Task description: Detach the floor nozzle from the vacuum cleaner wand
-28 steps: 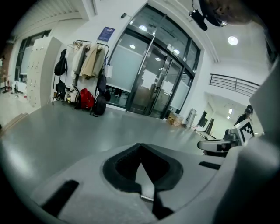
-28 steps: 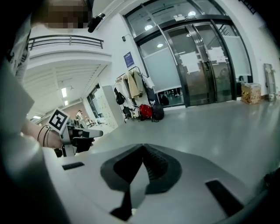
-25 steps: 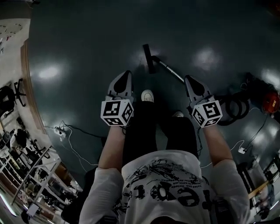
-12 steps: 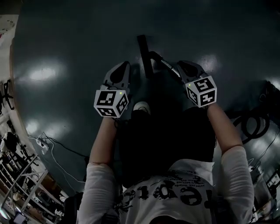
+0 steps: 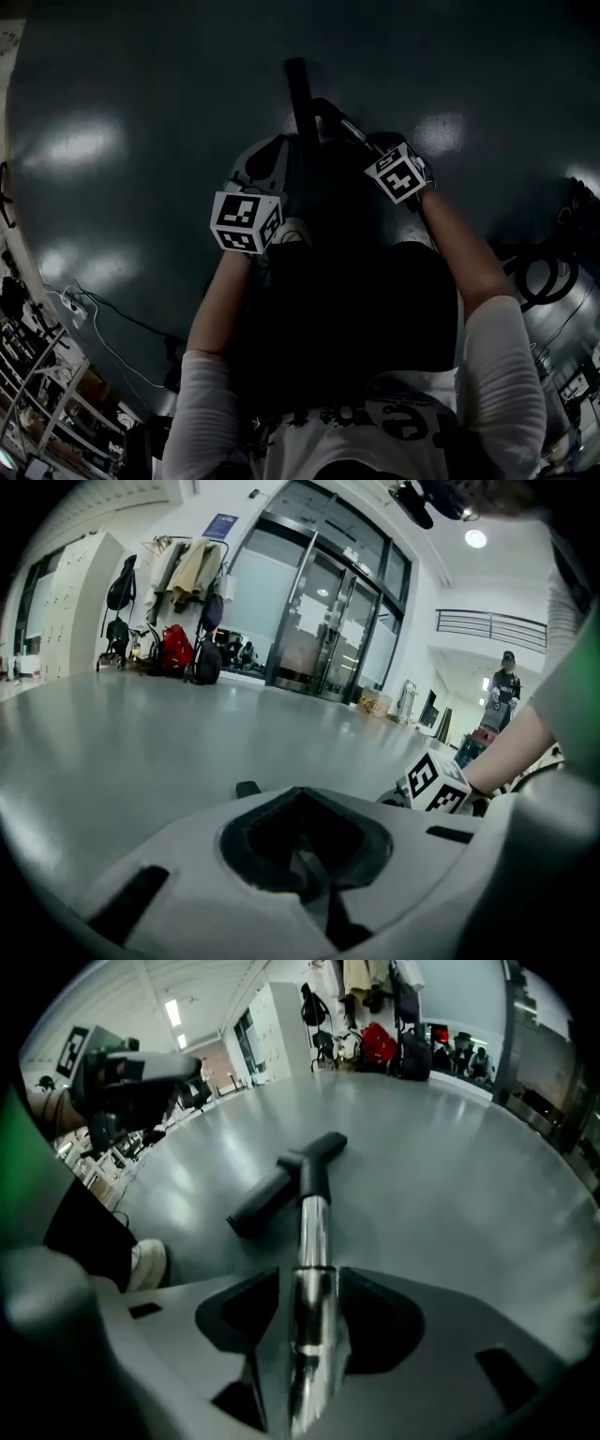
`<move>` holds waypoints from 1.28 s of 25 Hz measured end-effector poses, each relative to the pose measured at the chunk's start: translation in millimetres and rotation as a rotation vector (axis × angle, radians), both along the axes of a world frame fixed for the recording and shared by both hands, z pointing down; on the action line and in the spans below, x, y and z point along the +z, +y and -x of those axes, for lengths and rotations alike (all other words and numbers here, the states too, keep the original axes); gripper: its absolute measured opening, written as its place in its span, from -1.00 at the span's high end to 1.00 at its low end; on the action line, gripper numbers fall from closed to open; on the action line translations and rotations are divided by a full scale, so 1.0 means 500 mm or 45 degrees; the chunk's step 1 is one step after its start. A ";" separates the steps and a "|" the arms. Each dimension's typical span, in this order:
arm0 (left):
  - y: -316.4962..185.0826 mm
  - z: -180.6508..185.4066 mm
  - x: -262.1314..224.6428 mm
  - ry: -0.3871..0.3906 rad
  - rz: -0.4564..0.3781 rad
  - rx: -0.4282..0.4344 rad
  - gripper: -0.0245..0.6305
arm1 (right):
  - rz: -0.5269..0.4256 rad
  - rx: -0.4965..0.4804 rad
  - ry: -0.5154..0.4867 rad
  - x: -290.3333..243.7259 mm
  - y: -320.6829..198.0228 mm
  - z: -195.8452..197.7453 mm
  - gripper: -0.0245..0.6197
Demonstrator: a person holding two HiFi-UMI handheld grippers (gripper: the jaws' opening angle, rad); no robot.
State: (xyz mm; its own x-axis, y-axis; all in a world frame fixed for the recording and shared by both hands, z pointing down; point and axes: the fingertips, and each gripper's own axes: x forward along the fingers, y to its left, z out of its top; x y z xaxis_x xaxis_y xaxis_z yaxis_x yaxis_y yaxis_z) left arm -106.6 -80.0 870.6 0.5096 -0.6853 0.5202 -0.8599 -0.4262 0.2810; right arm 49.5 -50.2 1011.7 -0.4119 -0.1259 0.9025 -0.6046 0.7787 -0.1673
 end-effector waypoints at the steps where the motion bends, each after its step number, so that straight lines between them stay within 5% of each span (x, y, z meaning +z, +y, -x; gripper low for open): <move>1: 0.001 -0.001 0.010 0.019 0.016 -0.018 0.92 | 0.018 -0.026 0.042 0.023 0.003 -0.008 0.37; 11: 0.013 -0.009 0.055 0.077 0.089 -0.082 0.92 | 0.054 0.001 0.216 0.117 -0.007 -0.005 0.37; 17: 0.026 0.003 0.059 0.044 0.096 -0.069 0.92 | 0.046 -0.035 0.155 0.108 -0.002 -0.006 0.35; 19: 0.034 0.002 0.065 0.033 0.113 -0.044 0.82 | 0.033 -0.019 0.108 0.098 -0.001 -0.004 0.36; 22: 0.040 -0.008 0.077 0.013 0.136 0.028 0.28 | -0.006 -0.015 0.068 0.064 -0.005 0.006 0.36; 27: 0.040 -0.042 0.085 -0.011 0.162 0.115 -0.11 | -0.088 0.018 -0.064 -0.046 0.007 0.000 0.36; 32: 0.016 -0.098 -0.009 0.106 0.174 0.189 -0.20 | -0.206 0.041 -0.148 -0.216 0.005 -0.022 0.36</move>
